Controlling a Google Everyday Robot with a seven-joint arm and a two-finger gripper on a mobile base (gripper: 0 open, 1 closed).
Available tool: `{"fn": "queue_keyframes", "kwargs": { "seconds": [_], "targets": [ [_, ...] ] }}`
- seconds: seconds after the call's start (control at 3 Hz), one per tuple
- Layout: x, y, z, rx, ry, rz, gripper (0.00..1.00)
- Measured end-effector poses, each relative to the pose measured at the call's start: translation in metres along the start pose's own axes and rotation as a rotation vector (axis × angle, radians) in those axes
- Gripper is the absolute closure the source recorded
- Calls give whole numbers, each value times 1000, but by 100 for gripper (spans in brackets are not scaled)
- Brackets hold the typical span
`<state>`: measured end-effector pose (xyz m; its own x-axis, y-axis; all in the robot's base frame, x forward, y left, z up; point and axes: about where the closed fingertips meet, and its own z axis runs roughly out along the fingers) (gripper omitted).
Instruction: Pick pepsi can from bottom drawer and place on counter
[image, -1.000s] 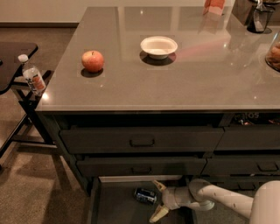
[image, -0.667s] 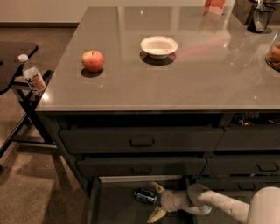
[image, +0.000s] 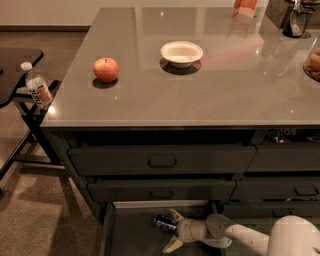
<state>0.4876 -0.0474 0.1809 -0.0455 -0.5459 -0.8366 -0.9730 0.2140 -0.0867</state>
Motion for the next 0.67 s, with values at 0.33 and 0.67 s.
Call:
{"fn": "queue_keyframes", "kwargs": {
  "seconds": [0.33, 0.67],
  "targets": [
    [16, -11, 25, 21, 38, -4, 0],
    [16, -12, 26, 23, 39, -5, 19]
  ]
}}
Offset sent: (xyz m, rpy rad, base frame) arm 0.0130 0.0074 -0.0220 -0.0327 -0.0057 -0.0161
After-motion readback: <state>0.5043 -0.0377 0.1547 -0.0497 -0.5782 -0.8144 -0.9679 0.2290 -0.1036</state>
